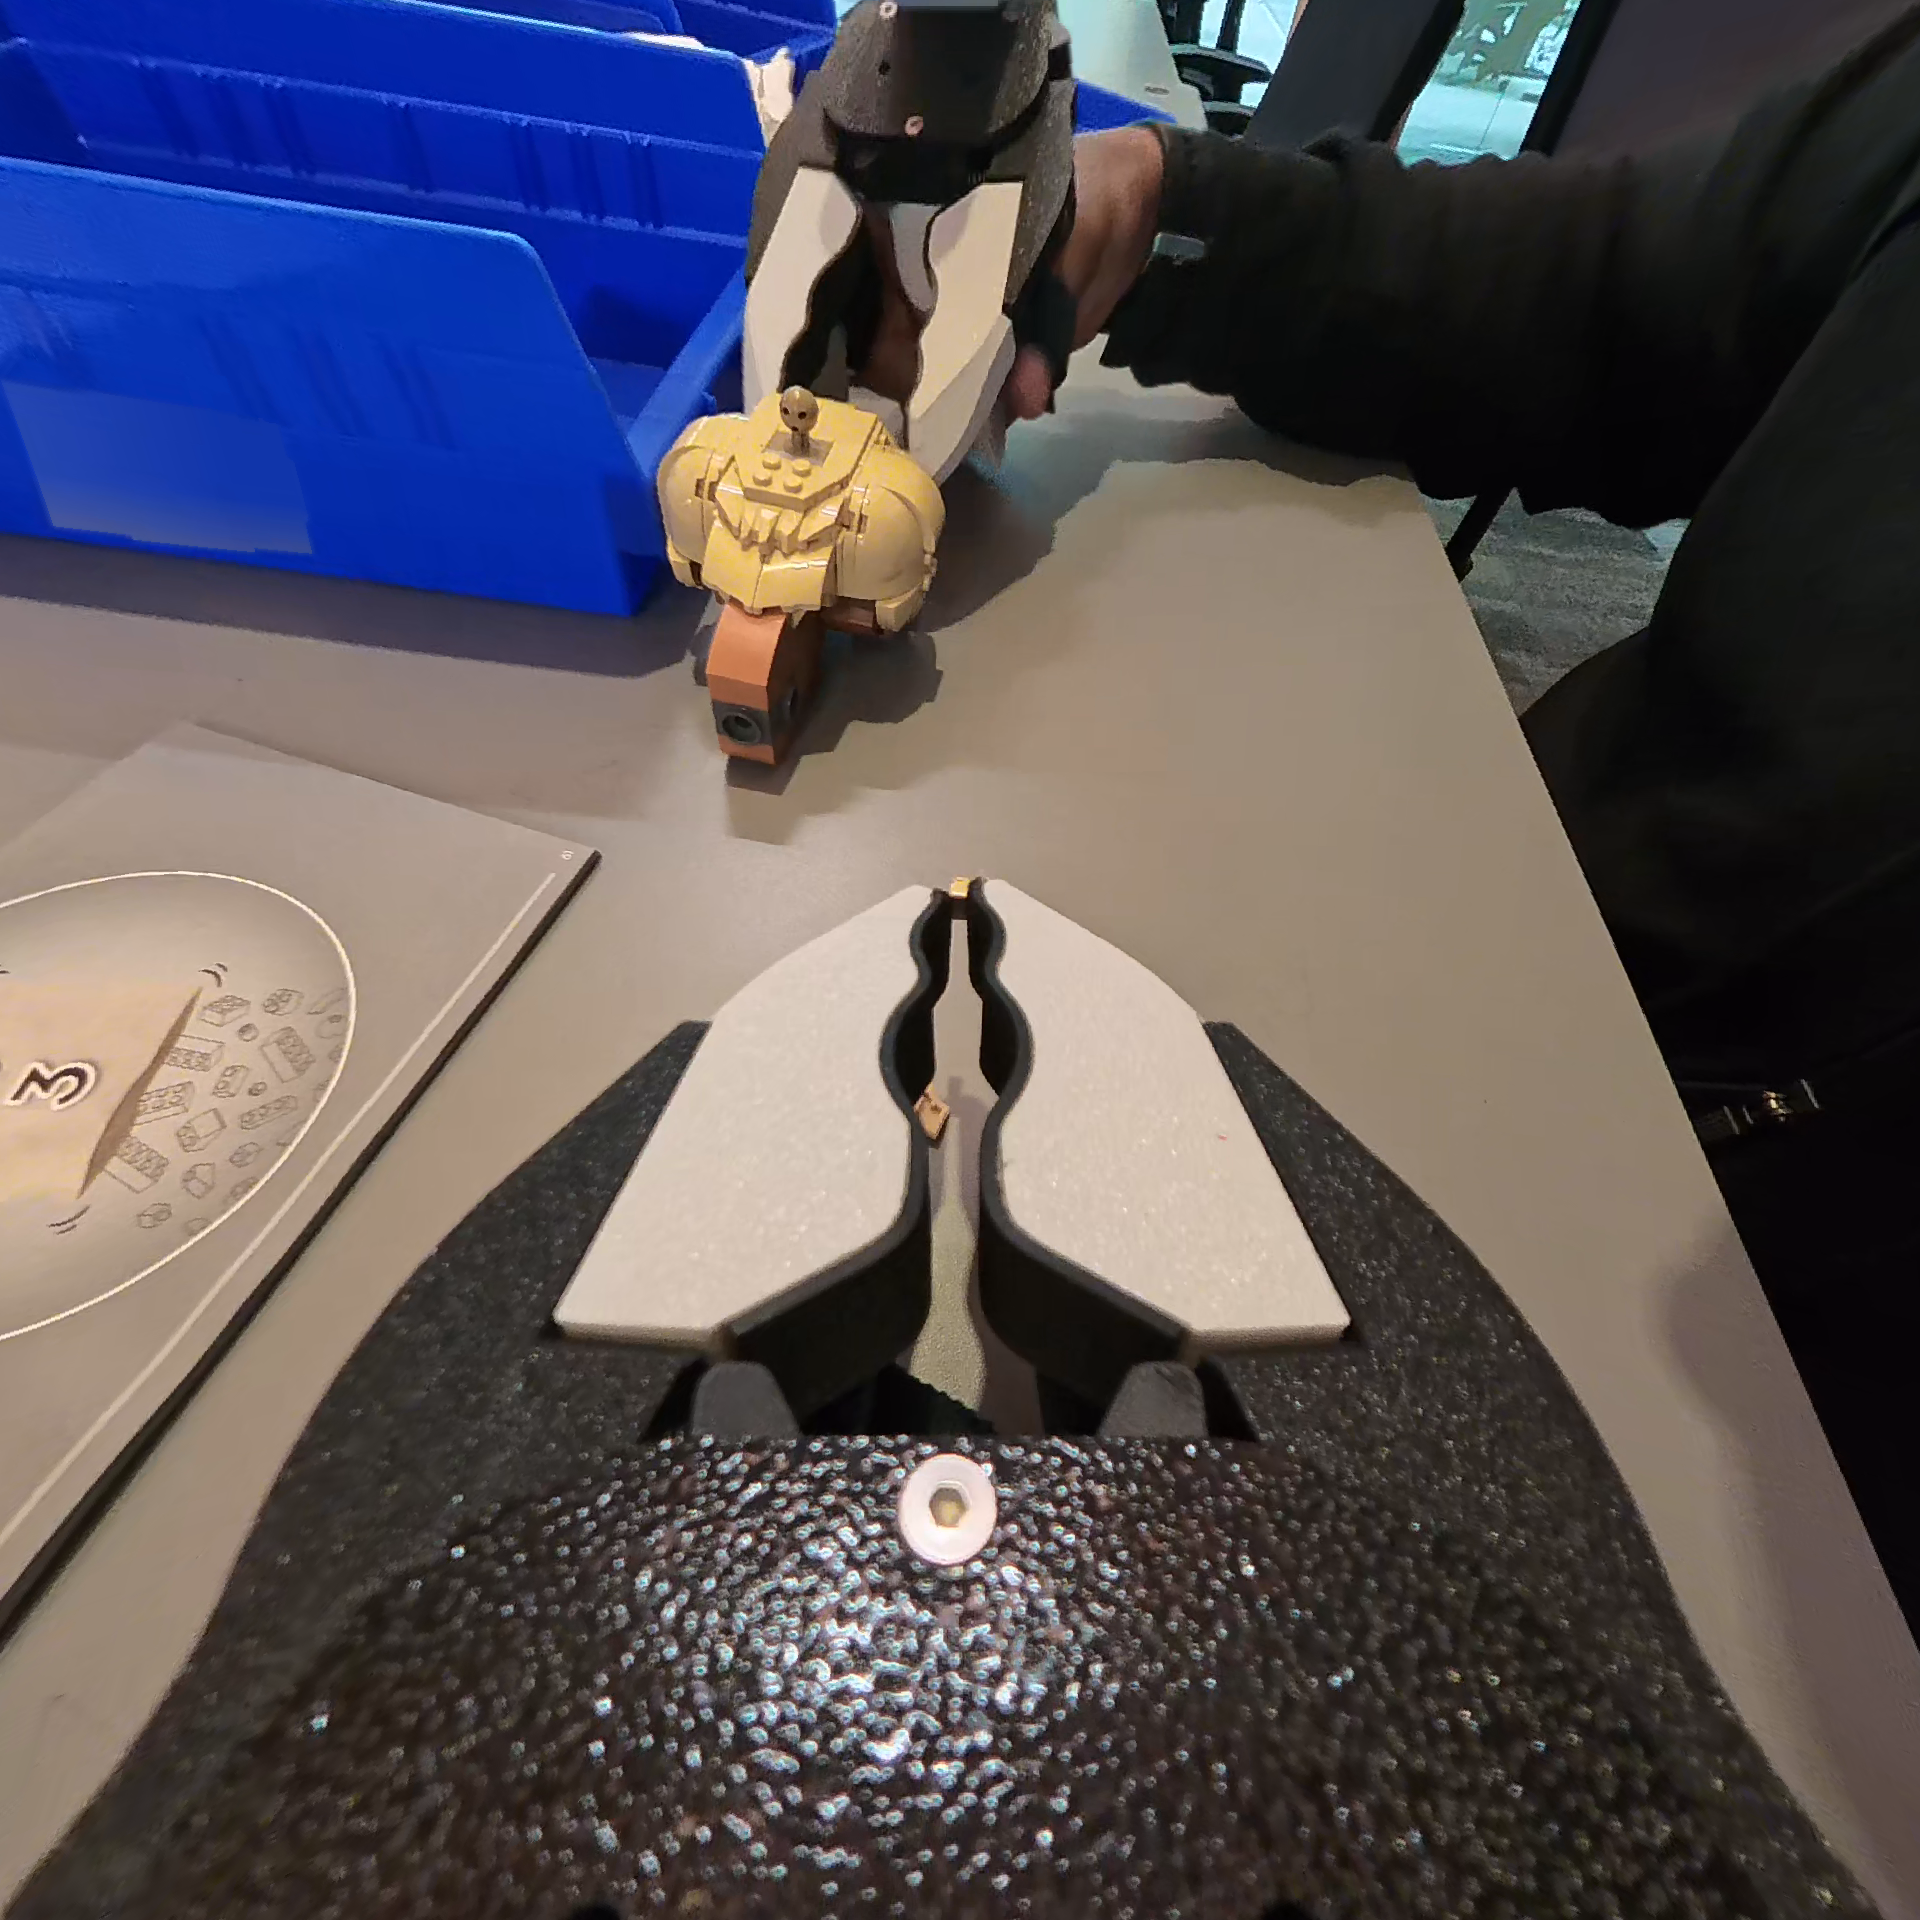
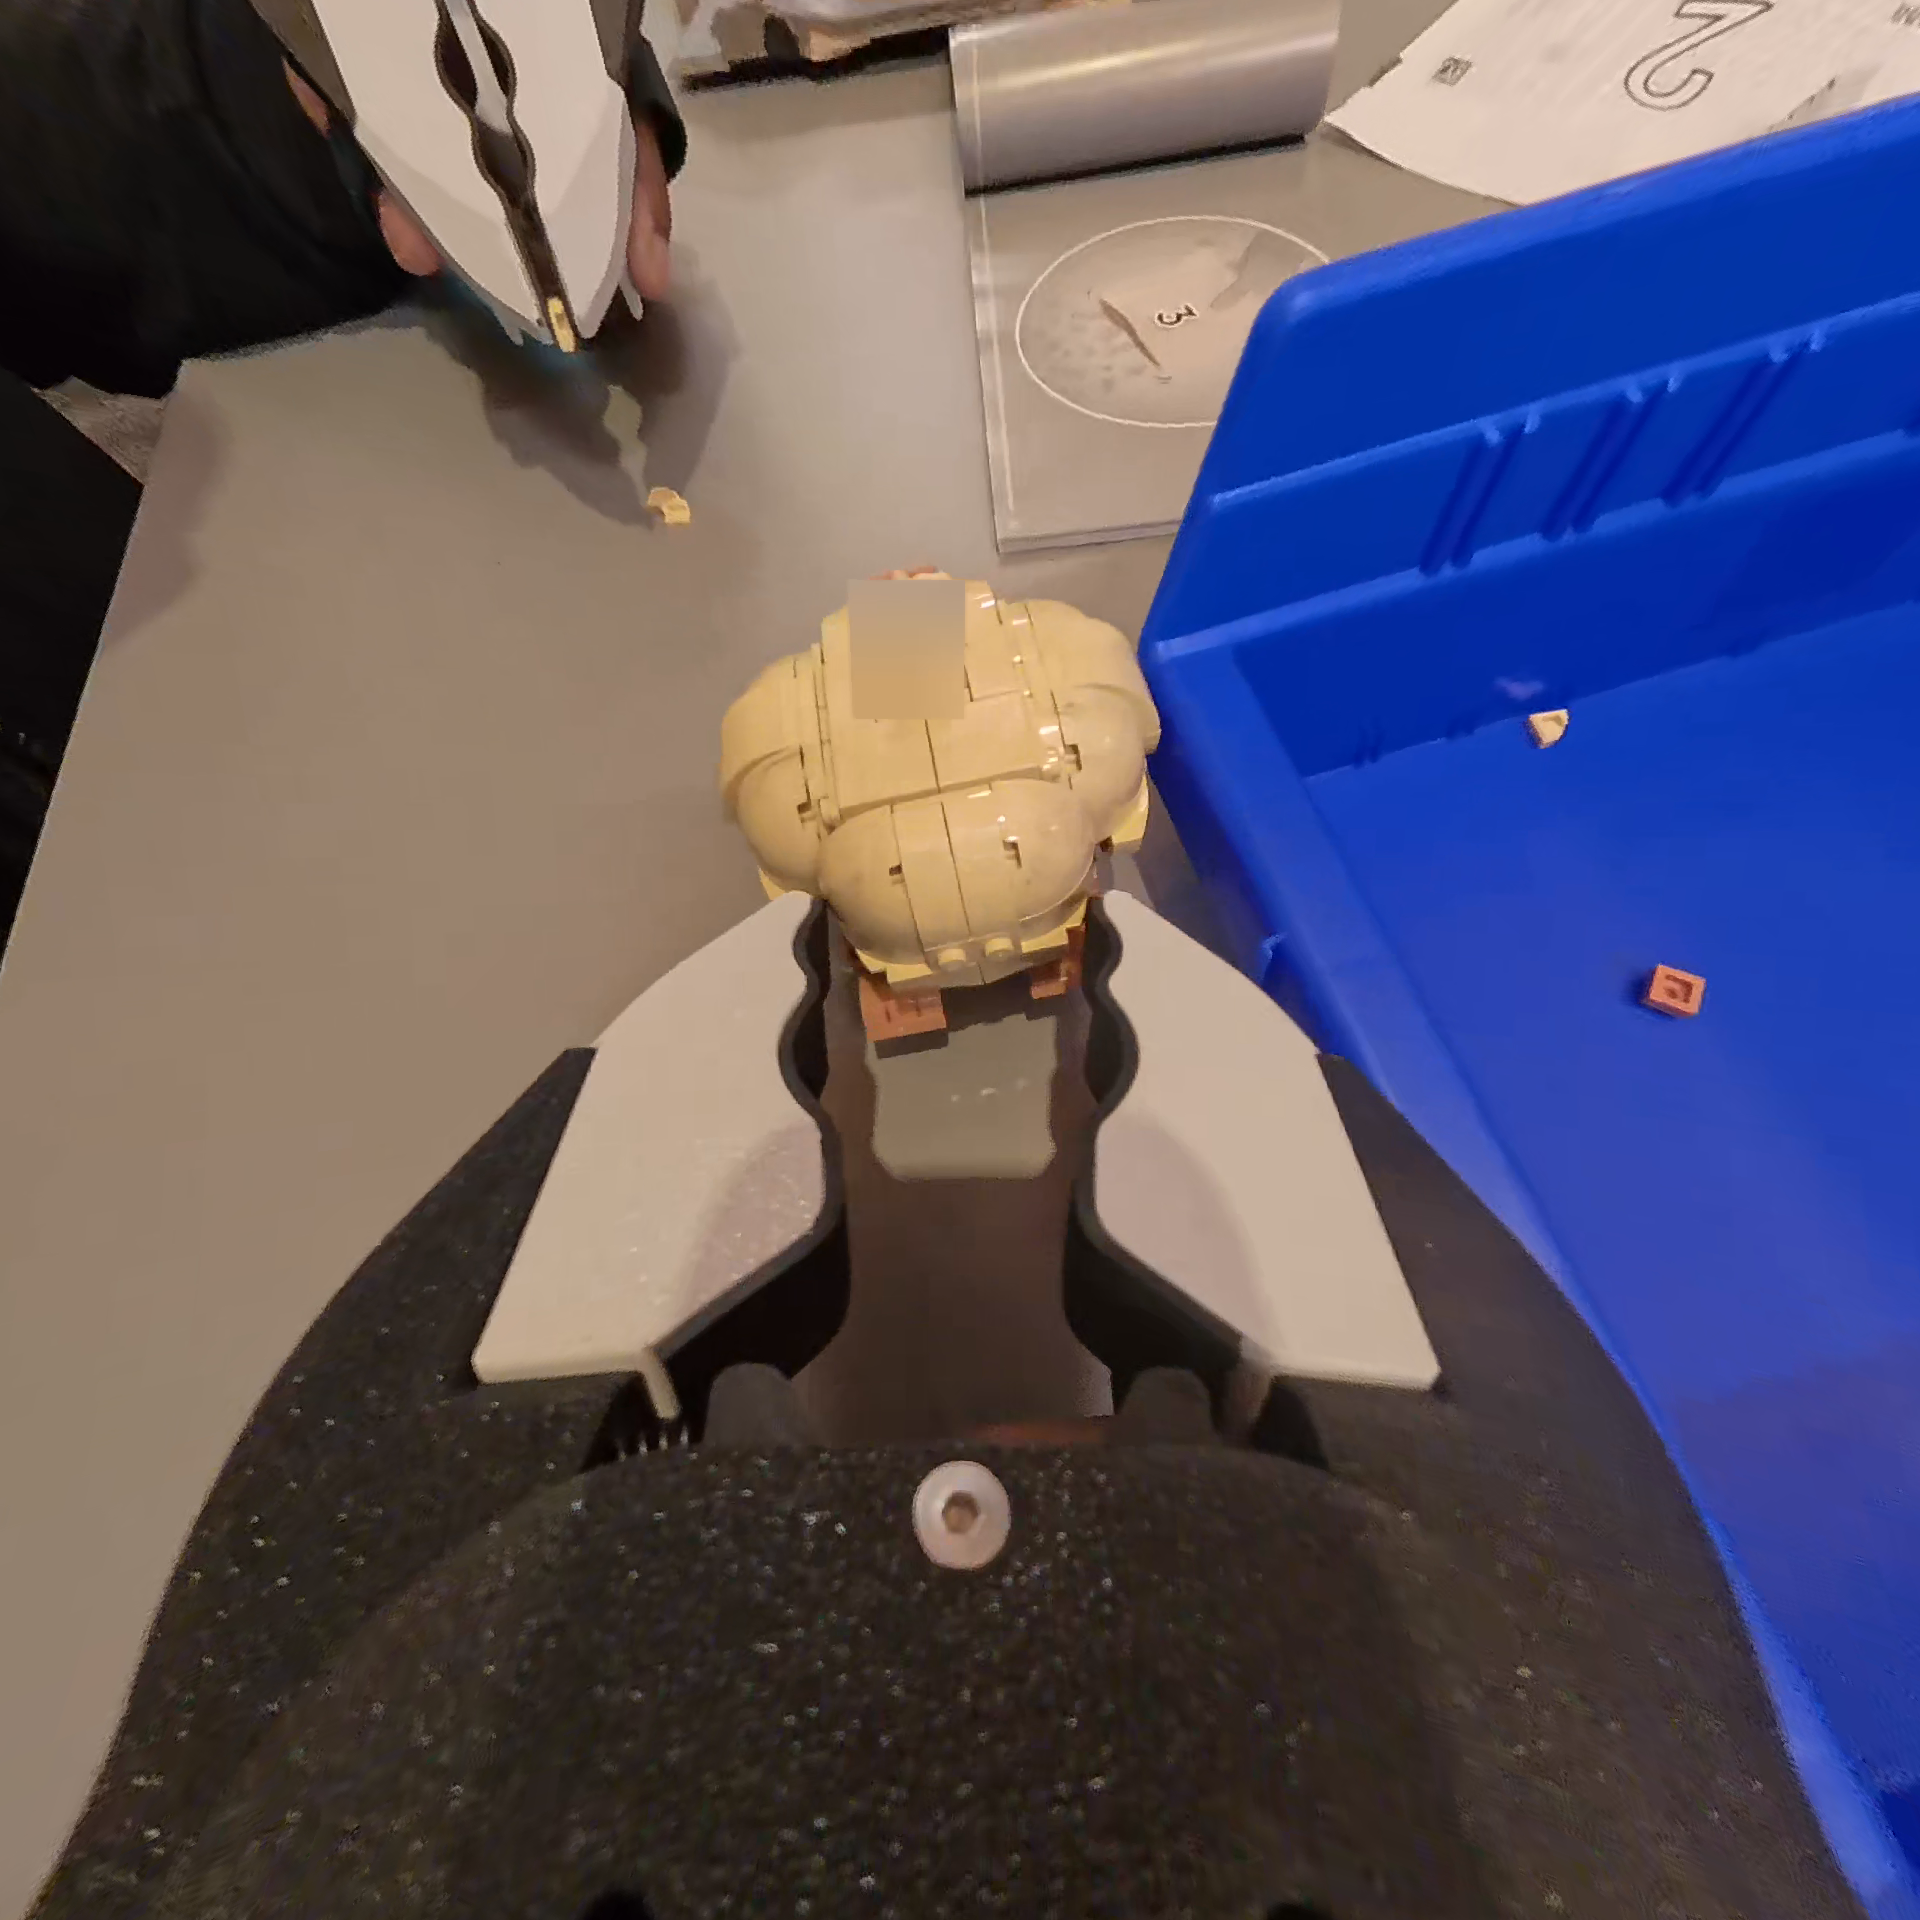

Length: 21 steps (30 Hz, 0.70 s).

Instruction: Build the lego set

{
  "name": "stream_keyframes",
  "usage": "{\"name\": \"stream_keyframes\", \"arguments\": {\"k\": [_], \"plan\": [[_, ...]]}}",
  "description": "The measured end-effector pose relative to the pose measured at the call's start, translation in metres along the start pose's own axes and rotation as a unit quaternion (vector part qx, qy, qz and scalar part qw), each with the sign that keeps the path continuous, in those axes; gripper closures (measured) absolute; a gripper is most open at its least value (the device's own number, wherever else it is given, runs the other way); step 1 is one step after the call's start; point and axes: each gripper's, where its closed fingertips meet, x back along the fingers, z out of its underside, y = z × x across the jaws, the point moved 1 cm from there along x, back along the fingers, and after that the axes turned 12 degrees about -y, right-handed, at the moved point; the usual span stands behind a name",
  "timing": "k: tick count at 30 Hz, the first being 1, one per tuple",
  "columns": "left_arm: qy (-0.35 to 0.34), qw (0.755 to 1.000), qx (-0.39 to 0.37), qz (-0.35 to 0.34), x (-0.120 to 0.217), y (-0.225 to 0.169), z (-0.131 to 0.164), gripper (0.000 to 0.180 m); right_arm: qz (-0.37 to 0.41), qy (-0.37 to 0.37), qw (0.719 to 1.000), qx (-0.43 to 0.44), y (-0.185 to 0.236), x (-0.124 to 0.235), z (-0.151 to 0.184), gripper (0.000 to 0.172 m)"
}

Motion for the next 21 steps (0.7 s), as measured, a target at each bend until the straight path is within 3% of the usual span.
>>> {"name": "stream_keyframes", "arguments": {"k": [7, 13, 16, 21], "plan": [[0.006, 1.0, 0.001, 0.008, 0.0, -0.003, 0.002, 0.178, 0.001, -0.017, 0.999, -0.036, 0.002, -0.003, -0.002, 0.126], [0.009, 1.0, 0.004, 0.011, 0.0, -0.004, 0.002, 0.178, -0.014, -0.021, 0.988, -0.15, 0.018, -0.006, -0.006, 0.126], [0.011, 1.0, 0.006, 0.016, -0.001, -0.006, 0.003, 0.178, -0.02, -0.02, 0.968, -0.249, 0.025, -0.008, -0.009, 0.126], [0.01, 0.999, 0.018, 0.03, -0.002, -0.011, 0.002, 0.178, -0.082, -0.001, 0.911, -0.405, 0.048, -0.013, -0.008, 0.126]]}}
